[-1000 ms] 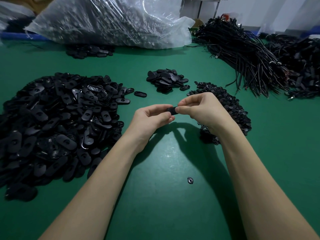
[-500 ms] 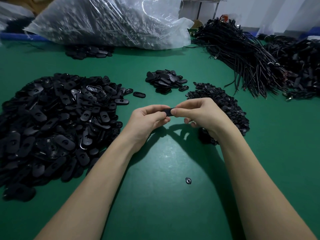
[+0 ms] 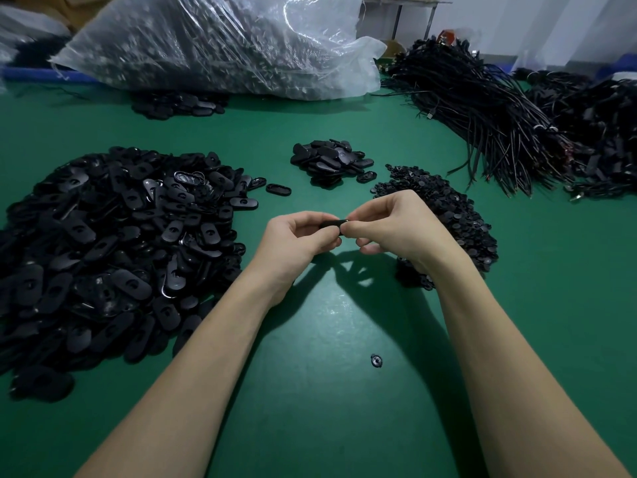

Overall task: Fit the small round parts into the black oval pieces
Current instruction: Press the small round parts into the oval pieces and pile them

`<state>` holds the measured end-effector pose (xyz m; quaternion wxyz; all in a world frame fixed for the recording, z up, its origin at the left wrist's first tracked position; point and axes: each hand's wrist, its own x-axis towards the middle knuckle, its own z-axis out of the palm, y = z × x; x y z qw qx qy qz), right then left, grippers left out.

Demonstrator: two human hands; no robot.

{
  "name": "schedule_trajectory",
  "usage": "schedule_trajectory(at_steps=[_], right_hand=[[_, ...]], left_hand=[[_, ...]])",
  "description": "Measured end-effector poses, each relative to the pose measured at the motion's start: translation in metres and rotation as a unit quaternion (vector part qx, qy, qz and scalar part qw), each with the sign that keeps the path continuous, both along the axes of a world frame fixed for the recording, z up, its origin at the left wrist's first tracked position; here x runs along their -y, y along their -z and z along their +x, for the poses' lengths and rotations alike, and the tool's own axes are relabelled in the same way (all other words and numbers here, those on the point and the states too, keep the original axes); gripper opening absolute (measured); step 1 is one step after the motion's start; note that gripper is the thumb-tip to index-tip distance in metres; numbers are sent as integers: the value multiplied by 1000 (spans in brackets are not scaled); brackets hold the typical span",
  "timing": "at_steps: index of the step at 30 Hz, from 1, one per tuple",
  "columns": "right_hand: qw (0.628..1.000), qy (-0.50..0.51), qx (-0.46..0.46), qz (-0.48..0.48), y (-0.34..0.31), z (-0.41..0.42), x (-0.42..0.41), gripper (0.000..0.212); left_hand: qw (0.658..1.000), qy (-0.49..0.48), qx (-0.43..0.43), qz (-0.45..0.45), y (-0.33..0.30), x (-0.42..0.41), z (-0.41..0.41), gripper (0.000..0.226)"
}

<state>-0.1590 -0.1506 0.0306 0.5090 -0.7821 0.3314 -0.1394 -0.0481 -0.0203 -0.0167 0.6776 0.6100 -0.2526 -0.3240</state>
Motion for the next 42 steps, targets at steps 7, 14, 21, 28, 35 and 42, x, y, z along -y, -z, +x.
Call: schedule_trajectory(at_steps=[7, 14, 21, 28, 35, 42], right_hand=[[996, 13, -13, -82, 2, 5, -8, 7], [990, 12, -16, -143, 4, 8, -12, 8], [996, 36, 73, 37, 5, 9, 6, 8], [983, 150, 103, 5, 5, 70, 38, 6], [982, 153, 55, -97, 5, 119, 66, 6], [967, 134, 25, -216, 18, 93, 60, 18]], left_hand=[[999, -31, 16, 24, -2, 3, -3, 11], [998, -59, 13, 36, 2, 9, -2, 15], [988, -60, -138, -35, 3, 11, 6, 12], [991, -53, -123, -19, 4, 12, 4, 11], [993, -40, -106, -23, 3, 10, 4, 10], [995, -42, -92, -12, 2, 13, 2, 6]])
